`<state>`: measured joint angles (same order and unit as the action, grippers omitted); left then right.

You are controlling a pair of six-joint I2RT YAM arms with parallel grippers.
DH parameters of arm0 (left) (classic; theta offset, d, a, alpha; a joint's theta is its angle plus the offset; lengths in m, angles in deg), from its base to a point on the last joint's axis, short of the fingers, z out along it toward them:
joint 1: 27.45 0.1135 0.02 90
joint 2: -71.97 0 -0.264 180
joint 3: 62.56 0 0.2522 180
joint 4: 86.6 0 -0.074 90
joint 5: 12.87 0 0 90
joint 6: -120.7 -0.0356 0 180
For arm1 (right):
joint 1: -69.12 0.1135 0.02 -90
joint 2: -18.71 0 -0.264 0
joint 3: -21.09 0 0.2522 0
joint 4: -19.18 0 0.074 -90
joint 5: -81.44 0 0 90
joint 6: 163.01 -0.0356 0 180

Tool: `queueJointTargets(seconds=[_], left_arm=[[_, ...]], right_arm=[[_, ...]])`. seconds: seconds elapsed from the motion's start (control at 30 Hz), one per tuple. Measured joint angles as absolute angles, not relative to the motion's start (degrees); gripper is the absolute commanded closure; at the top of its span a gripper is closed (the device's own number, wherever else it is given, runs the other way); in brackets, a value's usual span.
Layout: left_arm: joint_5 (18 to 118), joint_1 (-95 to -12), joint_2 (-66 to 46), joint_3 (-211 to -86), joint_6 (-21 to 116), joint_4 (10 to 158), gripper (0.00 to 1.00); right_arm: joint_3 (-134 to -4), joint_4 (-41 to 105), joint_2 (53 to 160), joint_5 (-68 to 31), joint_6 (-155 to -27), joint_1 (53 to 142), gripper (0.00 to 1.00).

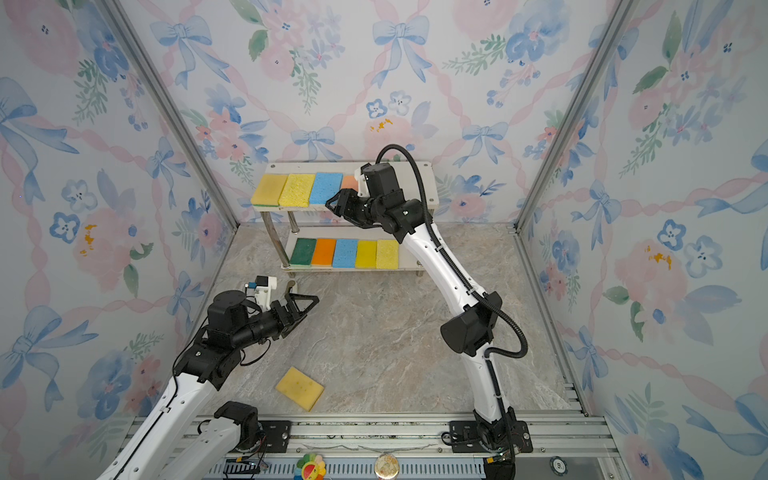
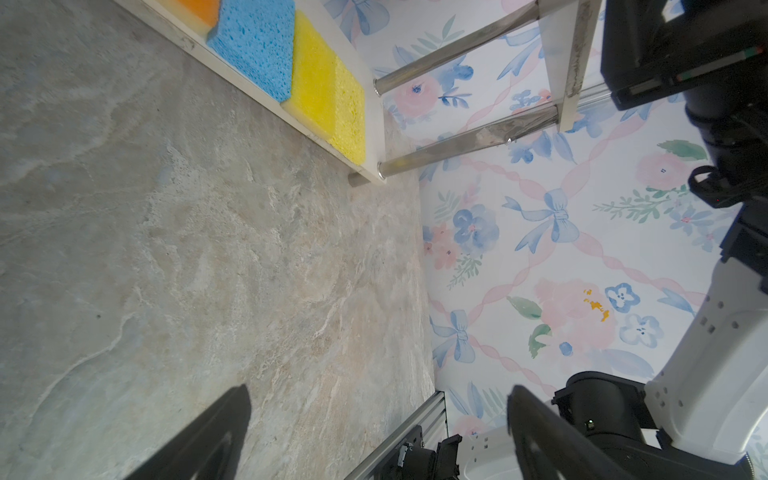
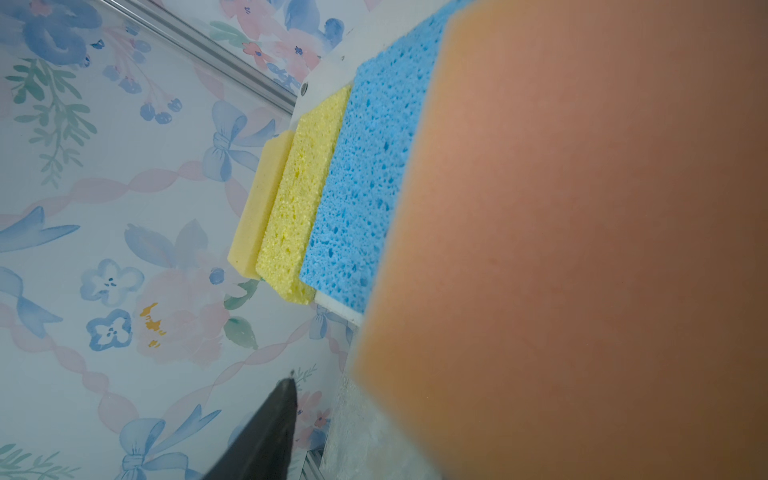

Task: Place and organize the cleaning sponges onto the shelf

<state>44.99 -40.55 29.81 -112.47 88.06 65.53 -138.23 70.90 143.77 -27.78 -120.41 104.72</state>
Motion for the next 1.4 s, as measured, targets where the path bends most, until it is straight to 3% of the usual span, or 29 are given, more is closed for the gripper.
queueJointTargets(seconds=[0.3, 0.5, 0.83, 1.1, 1.4], left_arm=[[45.18, -40.55, 29.81, -112.47, 87.69, 64.89, 0.02], [45.21, -40.55, 29.79, -112.47, 87.67, 64.85, 0.02], [45.88, -40.73, 28.79, -112.47, 87.67, 64.72, 0.02], [45.84, -40.82, 28.61, -112.49, 87.67, 64.7, 0.02], [45.82, -40.82, 28.63, -112.49, 87.67, 64.7, 0.02]], right_arm=[[-137.38, 70.74, 143.29, -28.77, -120.52, 104.54, 0.44], [-129.99, 73.63, 137.17, -29.36, -119.27, 105.57, 0.44], [-133.29, 76.34, 127.7, -27.98, -117.09, 102.66, 0.35], [-136.35, 76.1, 133.82, -27.67, -116.91, 96.56, 0.31], [-138.4, 74.33, 140.95, -28.48, -117.61, 95.8, 0.3]])
